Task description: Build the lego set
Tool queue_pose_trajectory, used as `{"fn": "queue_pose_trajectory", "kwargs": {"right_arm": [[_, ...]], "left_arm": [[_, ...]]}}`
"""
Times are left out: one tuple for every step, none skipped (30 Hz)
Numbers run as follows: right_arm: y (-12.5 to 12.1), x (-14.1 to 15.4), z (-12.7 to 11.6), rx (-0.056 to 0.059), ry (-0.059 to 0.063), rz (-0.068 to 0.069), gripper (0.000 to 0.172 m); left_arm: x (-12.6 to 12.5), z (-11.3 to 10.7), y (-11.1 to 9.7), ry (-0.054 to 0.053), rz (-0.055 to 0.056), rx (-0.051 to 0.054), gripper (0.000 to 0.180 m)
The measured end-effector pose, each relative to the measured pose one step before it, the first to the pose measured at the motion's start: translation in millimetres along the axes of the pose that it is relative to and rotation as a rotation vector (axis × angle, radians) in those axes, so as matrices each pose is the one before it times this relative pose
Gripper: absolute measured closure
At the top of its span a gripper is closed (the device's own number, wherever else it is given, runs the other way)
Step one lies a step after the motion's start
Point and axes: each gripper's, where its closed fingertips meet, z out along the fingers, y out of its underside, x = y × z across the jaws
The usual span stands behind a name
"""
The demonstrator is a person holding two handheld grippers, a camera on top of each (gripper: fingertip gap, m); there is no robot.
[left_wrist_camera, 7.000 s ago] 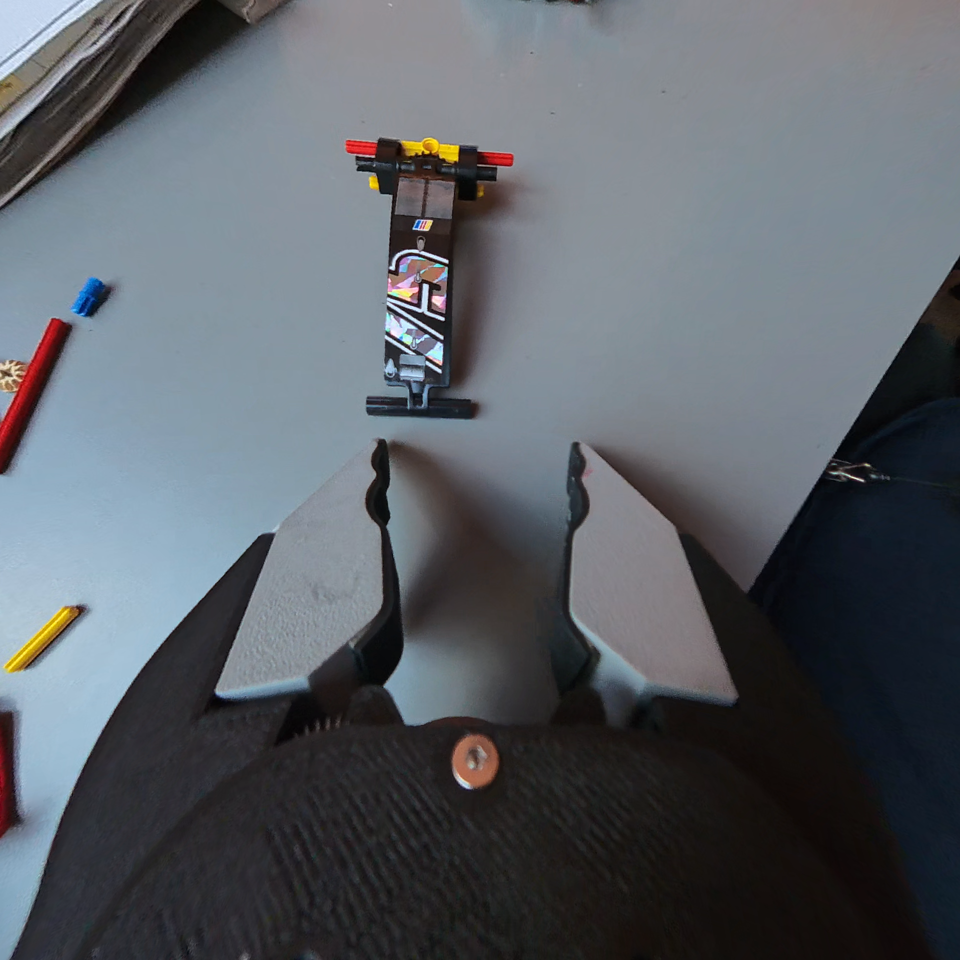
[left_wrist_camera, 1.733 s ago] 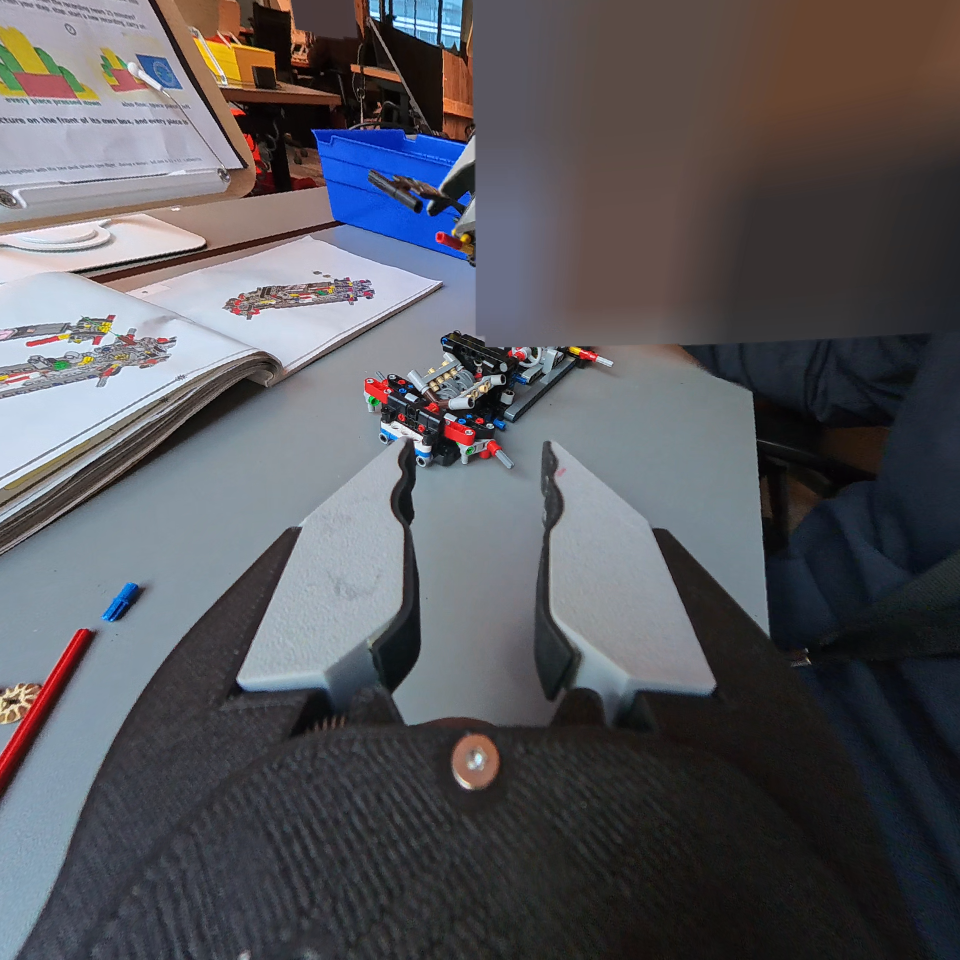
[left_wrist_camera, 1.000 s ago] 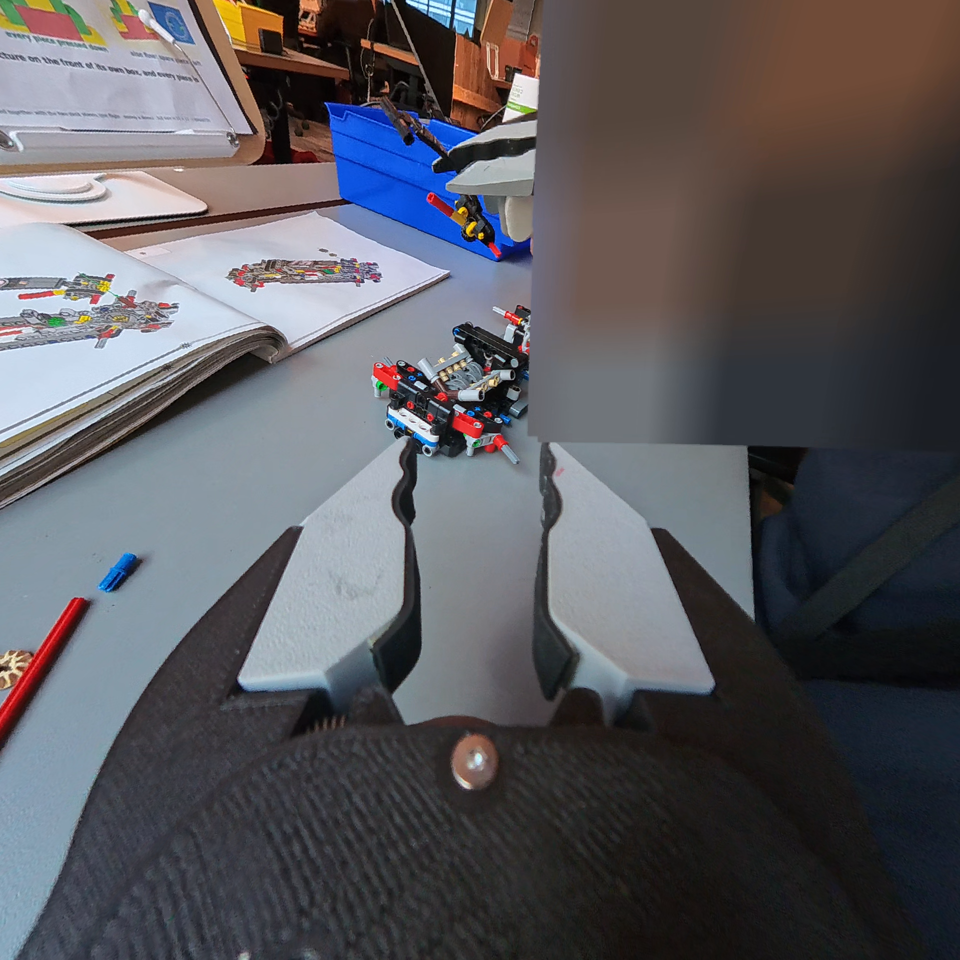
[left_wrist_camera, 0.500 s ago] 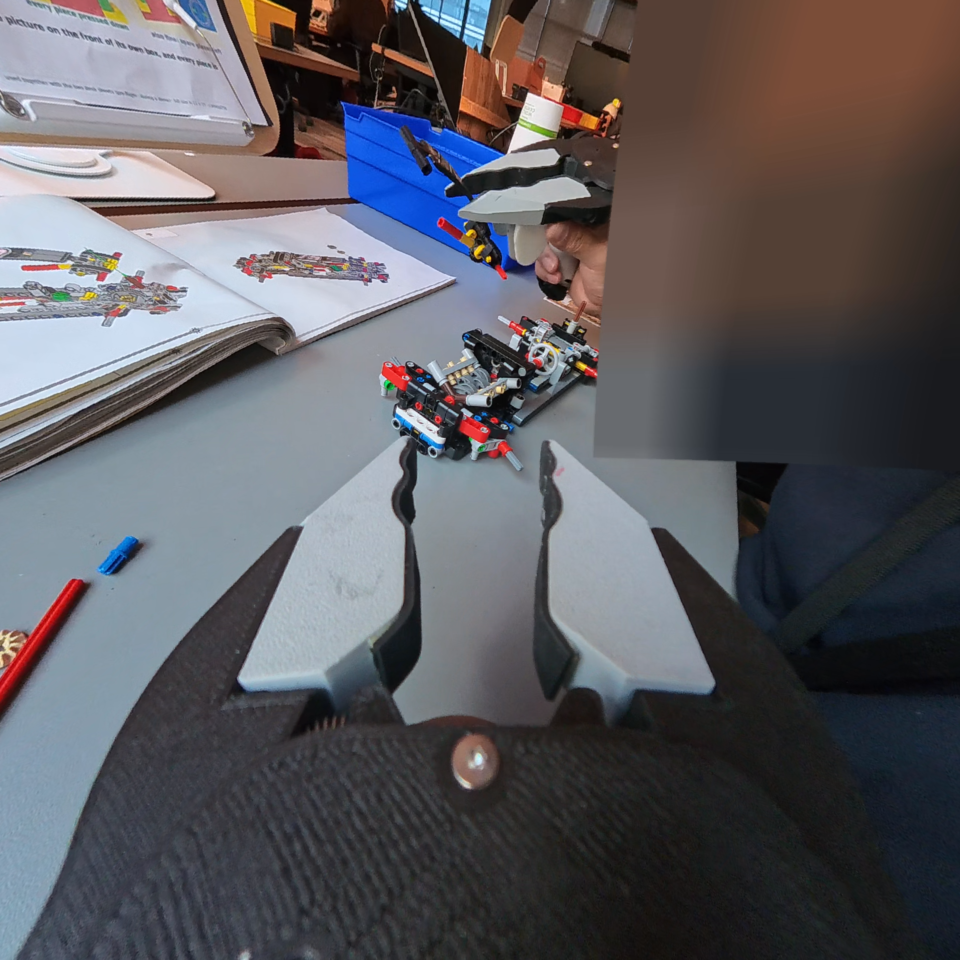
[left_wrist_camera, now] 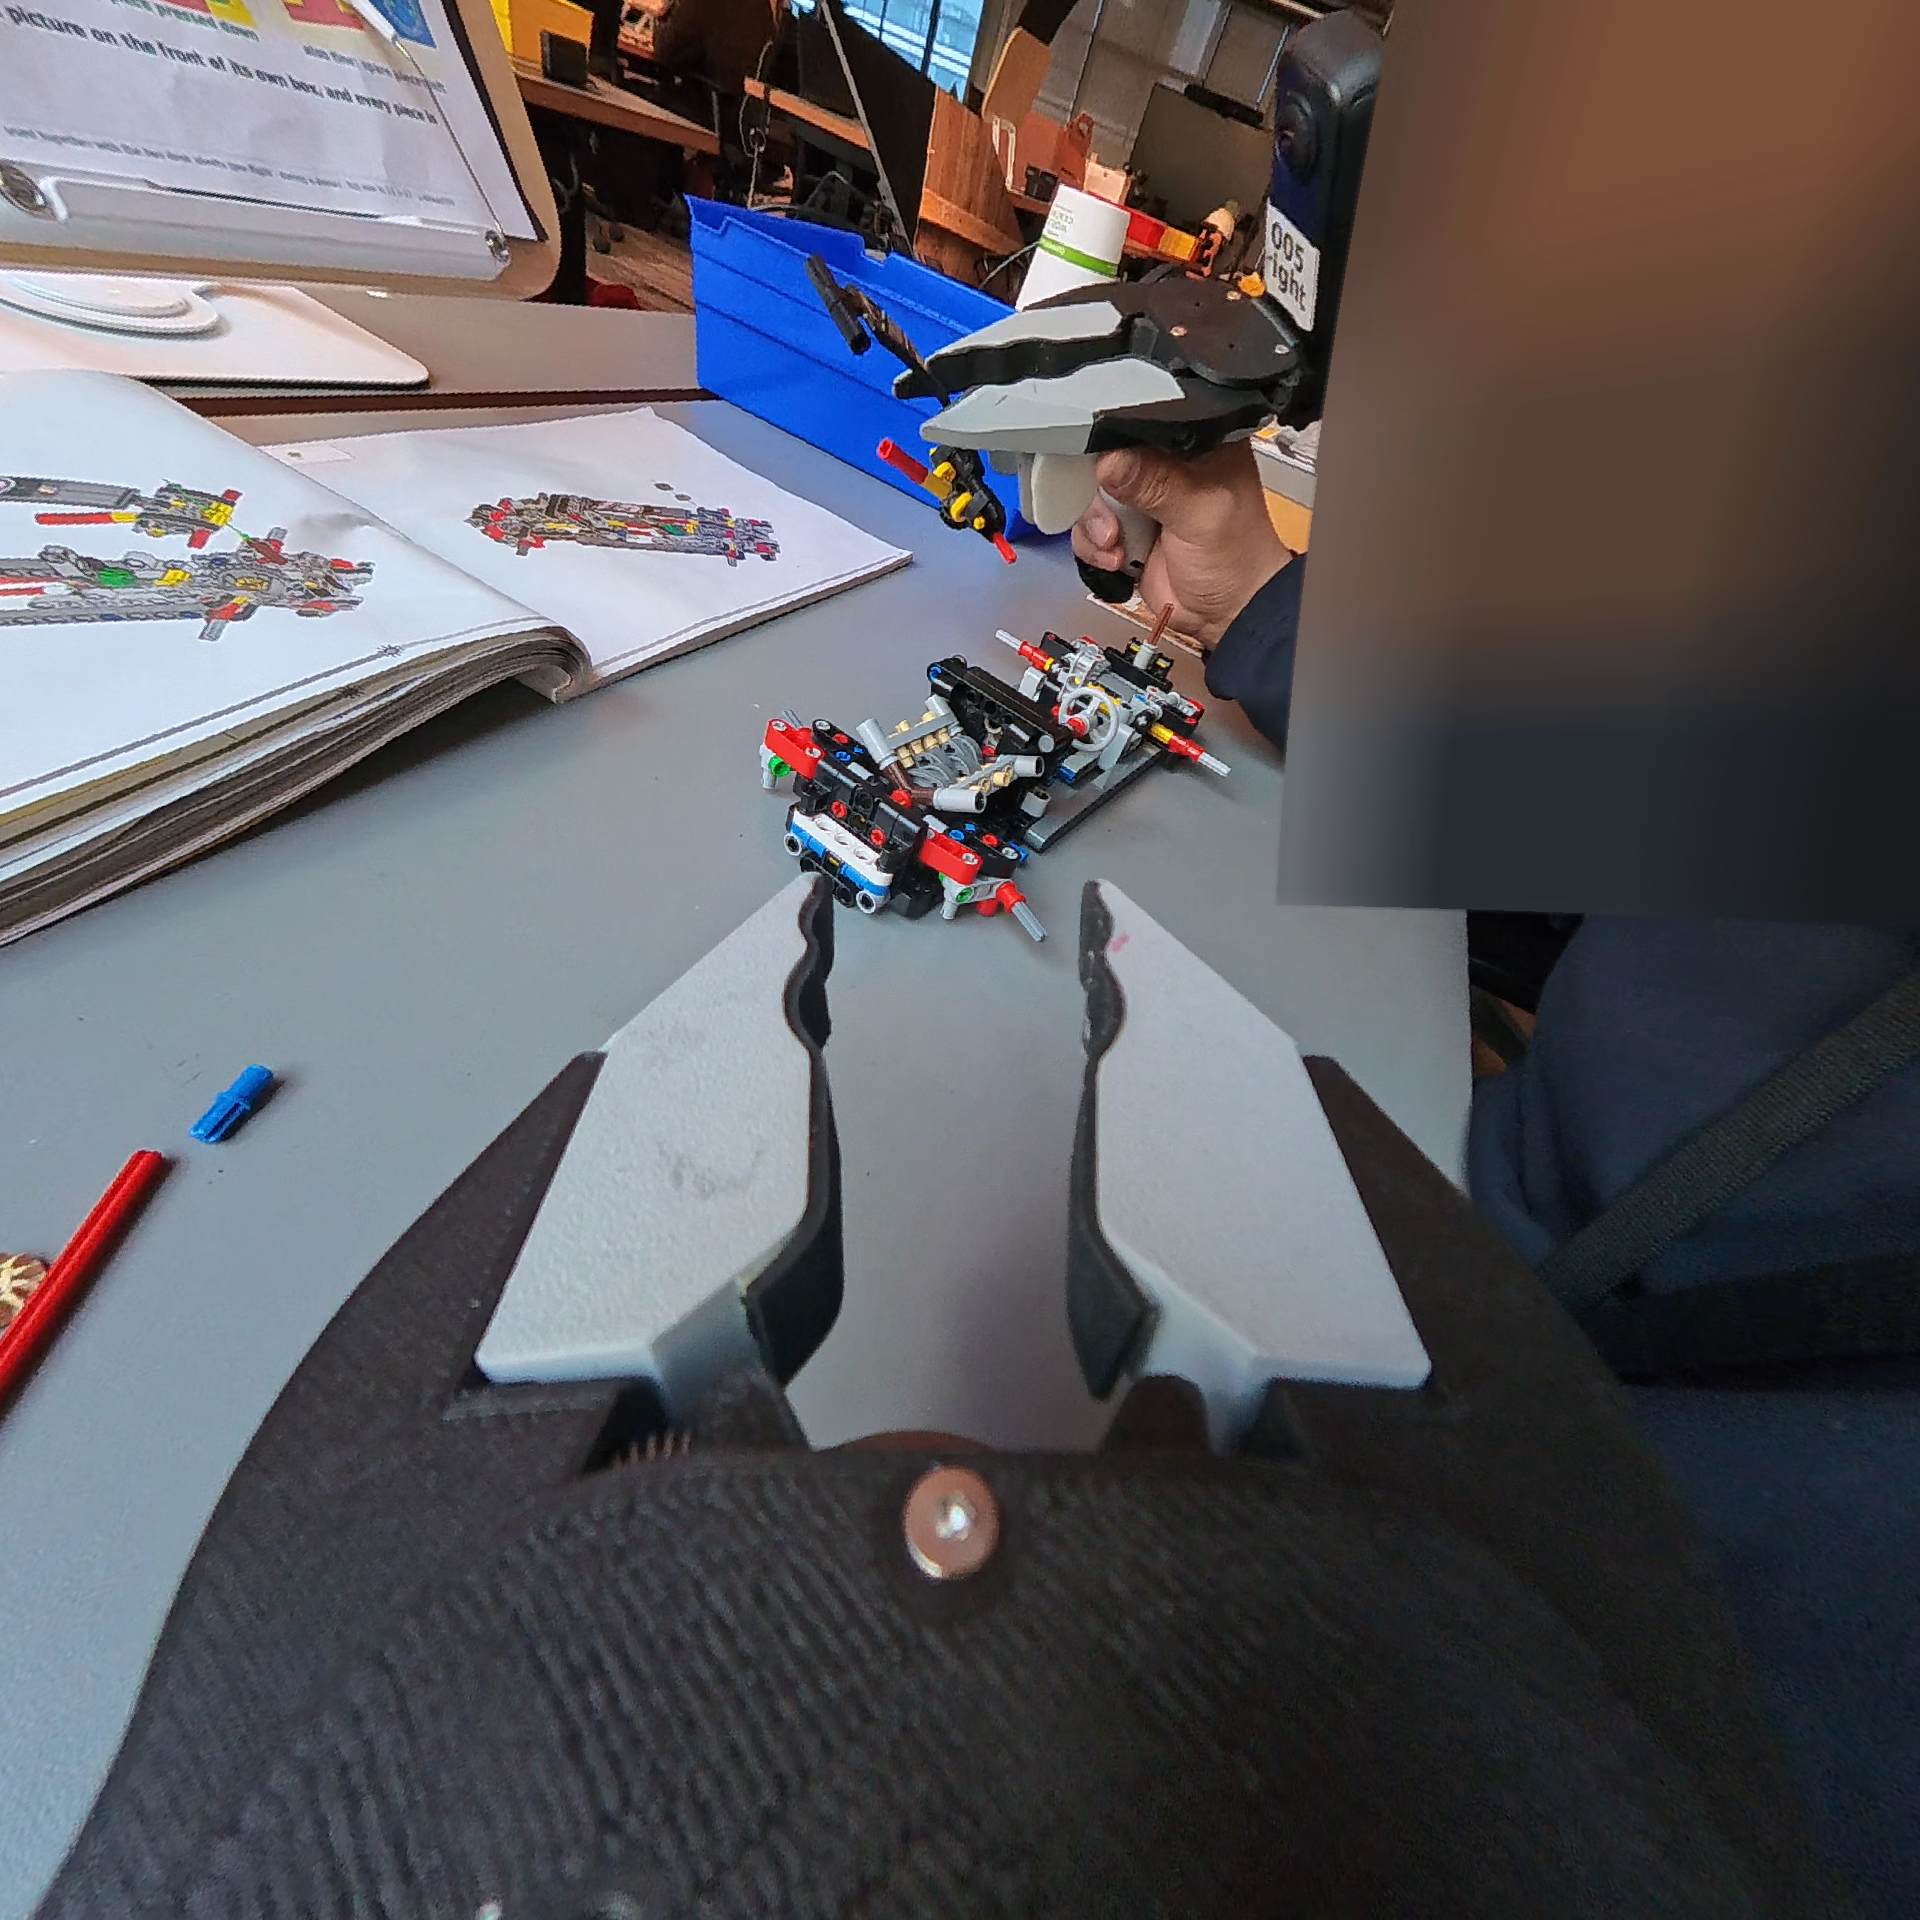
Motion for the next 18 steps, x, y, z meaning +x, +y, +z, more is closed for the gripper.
{"fn": "queue_pose_trajectory", "kwargs": {"right_arm": [[-0.1,-1.02,0.11,-0.0011,-0.0099,0.0037,0.147],[0.37,-2.93,0.38,-0.0039,-0.0258,0.0096,0.146],[0.92,-3.22,0.71,-0.0076,-0.0328,0.022,0.147],[0.58,-2.0,0.95,-0.0046,-0.0289,0.0311,0.147],[1.05,-3.57,1.37,-0.0095,-0.0462,0.0371,0.147],[2.23,-4.45,1.26,-0.0239,-0.0564,0.0421,0.147],[1.36,-2.89,0.69,-0.0223,-0.0414,0.0357,0.147],[0.54,-4.12,-0.08,-0.0218,-0.0416,0.0272,0.147],[-0.69,-5.48,-1.07,-0.0187,-0.0413,0.0209,0.147],[-1.69,-6.2,-1.57,-0.0132,-0.0374,0.0175,0.147],[-1.23,-7.3,-1.71,-0.017,-0.0394,0.0168,0.147],[-1.5,-6.75,-1.84,-0.0135,-0.0302,0.0118,0.146],[-2.29,-5.7,-1.53,-0.0054,-0.0164,0.0031,0.146],[-1.78,-5.99,-1.3,-0.0081,-0.0152,-0.0023,0.146],[-0.38,-6.87,-0.89,-0.018,-0.0189,-0.0042,0.146],[0.68,-6.57,-0.79,-0.0263,-0.0136,-0.0079,0.146],[1.39,-5.56,-1.04,-0.0305,-0.0028,-0.0134,0.146],[1.54,-4.76,-1.67,-0.0309,0.0049,-0.0174,0.146]], "left_arm": [[0.03,0.3,0.29,0.0001,0.0003,-0.0027,0.135],[0.07,0.34,0.33,0.0005,0.0,-0.0033,0.135],[0.02,0.44,0.38,-0.0008,0.0004,-0.0034,0.135],[0.07,0.52,0.48,-0.0007,0.0022,-0.004,0.134],[0.63,0.81,0.77,0.0007,0.0046,-0.0063,0.134],[0.84,1.37,1.38,0.0022,0.006,-0.0113,0.134],[0.66,2.14,1.77,0.0026,0.0041,-0.0156,0.134],[-0.04,3.41,0.65,-0.0011,-0.0001,-0.0106,0.134],[-0.29,4.43,-0.63,-0.0054,-0.0019,-0.0084,0.134],[1.55,5.18,-2.62,-0.0011,-0.0113,-0.0153,0.135],[6.3,5.32,-5.45,0.0208,-0.0119,-0.0219,0.133],[10.93,5.32,-8.45,0.0423,0.0001,-0.0186,0.131],[10.57,5.34,-9.64,0.0363,0.016,-0.0193,0.131],[5.89,5.85,-10.38,0.0088,0.0379,-0.0209,0.131],[0.54,6.15,-11.47,-0.0191,0.0573,-0.0179,0.131],[-3.09,6.73,-12.28,-0.0341,0.0627,-0.014,0.131],[-2.39,8.16,-11.9,-0.0218,0.0522,-0.0167,0.129],[0.74,9.59,-10.71,0.0054,0.0361,-0.0253,0.128]]}}
